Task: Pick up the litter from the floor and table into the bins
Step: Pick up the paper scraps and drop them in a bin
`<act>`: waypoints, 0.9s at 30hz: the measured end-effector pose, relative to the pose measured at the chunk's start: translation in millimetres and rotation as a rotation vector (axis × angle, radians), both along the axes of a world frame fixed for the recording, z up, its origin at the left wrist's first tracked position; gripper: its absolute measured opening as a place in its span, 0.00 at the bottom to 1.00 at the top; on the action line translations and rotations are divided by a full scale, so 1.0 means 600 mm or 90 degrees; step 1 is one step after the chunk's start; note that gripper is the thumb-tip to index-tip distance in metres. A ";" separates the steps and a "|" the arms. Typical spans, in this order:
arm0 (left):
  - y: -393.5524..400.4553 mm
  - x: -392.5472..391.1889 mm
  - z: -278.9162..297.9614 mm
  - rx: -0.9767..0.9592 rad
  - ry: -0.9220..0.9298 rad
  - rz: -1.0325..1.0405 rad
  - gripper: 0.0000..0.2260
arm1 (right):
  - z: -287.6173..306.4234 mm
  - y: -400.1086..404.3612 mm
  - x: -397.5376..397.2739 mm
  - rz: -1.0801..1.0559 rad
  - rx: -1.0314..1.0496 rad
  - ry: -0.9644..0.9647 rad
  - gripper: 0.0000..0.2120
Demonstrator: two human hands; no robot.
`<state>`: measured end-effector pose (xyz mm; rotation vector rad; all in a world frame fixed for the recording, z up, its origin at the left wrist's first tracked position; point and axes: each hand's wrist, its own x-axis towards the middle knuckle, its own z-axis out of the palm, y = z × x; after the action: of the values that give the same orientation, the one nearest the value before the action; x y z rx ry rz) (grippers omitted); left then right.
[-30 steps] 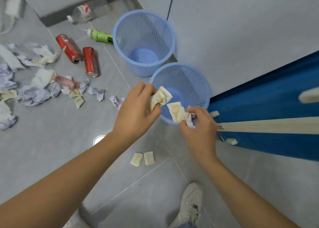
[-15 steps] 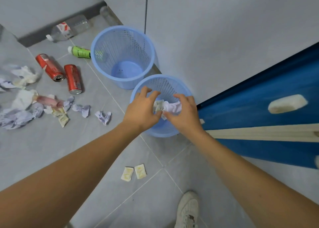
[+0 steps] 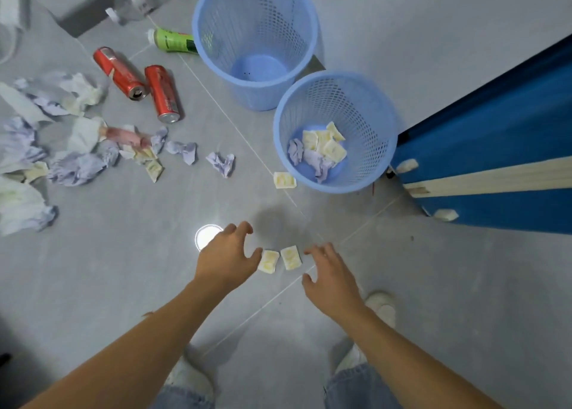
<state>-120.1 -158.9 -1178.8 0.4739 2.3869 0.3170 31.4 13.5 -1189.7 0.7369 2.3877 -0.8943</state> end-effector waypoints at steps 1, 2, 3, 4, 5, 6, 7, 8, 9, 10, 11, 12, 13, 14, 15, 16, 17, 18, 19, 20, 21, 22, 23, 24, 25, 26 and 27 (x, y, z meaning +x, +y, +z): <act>-0.008 0.016 -0.031 -0.018 -0.021 -0.012 0.21 | -0.029 -0.010 0.007 0.026 0.007 -0.023 0.22; -0.013 0.032 -0.064 -0.029 -0.037 -0.028 0.23 | -0.060 -0.018 0.012 0.048 0.014 -0.037 0.24; -0.016 0.048 -0.097 -0.035 -0.048 -0.045 0.25 | -0.090 -0.024 0.015 0.068 0.020 -0.044 0.26; -0.016 0.062 -0.129 -0.036 -0.052 -0.060 0.27 | -0.119 -0.028 0.016 0.085 0.025 -0.047 0.27; -0.015 0.075 -0.160 -0.031 -0.052 -0.071 0.29 | -0.145 -0.030 0.014 0.099 0.032 -0.047 0.28; -0.013 0.086 -0.189 -0.023 -0.052 -0.080 0.30 | -0.170 -0.031 0.010 0.108 0.044 -0.044 0.30; -0.010 0.096 -0.216 -0.012 -0.052 -0.091 0.30 | -0.192 -0.032 0.007 0.115 0.060 -0.040 0.30; -0.007 0.104 -0.240 -0.005 -0.050 -0.105 0.30 | -0.212 -0.033 0.003 0.123 0.076 -0.035 0.31; -0.005 0.109 -0.260 -0.003 -0.042 -0.126 0.29 | -0.230 -0.033 -0.001 0.134 0.091 -0.029 0.32; -0.003 0.113 -0.278 -0.005 -0.030 -0.148 0.28 | -0.245 -0.033 -0.003 0.147 0.107 -0.023 0.32; -0.002 0.115 -0.293 -0.006 -0.018 -0.165 0.25 | -0.257 -0.032 -0.002 0.162 0.120 -0.018 0.31; -0.003 0.116 -0.305 -0.006 -0.010 -0.177 0.23 | -0.267 -0.031 0.001 0.178 0.129 -0.014 0.29; -0.004 0.116 -0.313 -0.004 -0.006 -0.185 0.20 | -0.275 -0.030 0.005 0.190 0.133 -0.013 0.25; -0.005 0.115 -0.318 0.001 -0.008 -0.187 0.18 | -0.280 -0.028 0.011 0.191 0.132 -0.014 0.21; -0.007 0.115 -0.317 0.006 -0.015 -0.184 0.14 | -0.281 -0.024 0.018 0.182 0.124 -0.016 0.16; -0.009 0.113 -0.313 0.012 -0.024 -0.174 0.11 | -0.277 -0.020 0.023 0.169 0.113 -0.017 0.11; -0.011 0.110 -0.304 0.018 -0.036 -0.154 0.09 | -0.269 -0.016 0.027 0.153 0.101 -0.018 0.08; -0.013 0.107 -0.290 0.025 -0.043 -0.122 0.07 | -0.255 -0.013 0.029 0.128 0.091 -0.014 0.06; -0.013 0.101 -0.268 0.039 -0.041 -0.086 0.06 | -0.234 -0.010 0.026 0.093 0.083 0.002 0.05; -0.011 0.093 -0.242 0.061 -0.026 -0.052 0.06 | -0.208 -0.006 0.021 0.055 0.076 0.032 0.05; -0.007 0.082 -0.211 0.094 0.006 -0.028 0.08 | -0.178 -0.003 0.012 0.018 0.068 0.079 0.06; 0.002 0.070 -0.177 0.131 0.054 -0.020 0.10 | -0.143 0.002 0.000 -0.020 0.057 0.137 0.07; 0.016 0.053 -0.137 0.169 0.108 -0.015 0.11 | -0.104 0.008 -0.014 -0.062 0.044 0.193 0.08; 0.035 0.031 -0.093 0.207 0.157 -0.005 0.12 | -0.063 0.018 -0.032 -0.108 0.024 0.242 0.09; 0.057 0.007 -0.050 0.246 0.189 0.011 0.12 | -0.022 0.030 -0.052 -0.154 0.002 0.283 0.09; 0.081 -0.019 -0.010 0.283 0.209 0.029 0.11 | 0.016 0.046 -0.074 -0.196 -0.013 0.317 0.09; 0.106 -0.045 0.023 0.315 0.224 0.046 0.10 | 0.049 0.063 -0.097 -0.237 -0.020 0.346 0.09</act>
<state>-146.9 -95.2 -1164.9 0.7152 2.6633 0.9365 -26.6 51.3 -1160.4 1.0567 2.7323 -1.4329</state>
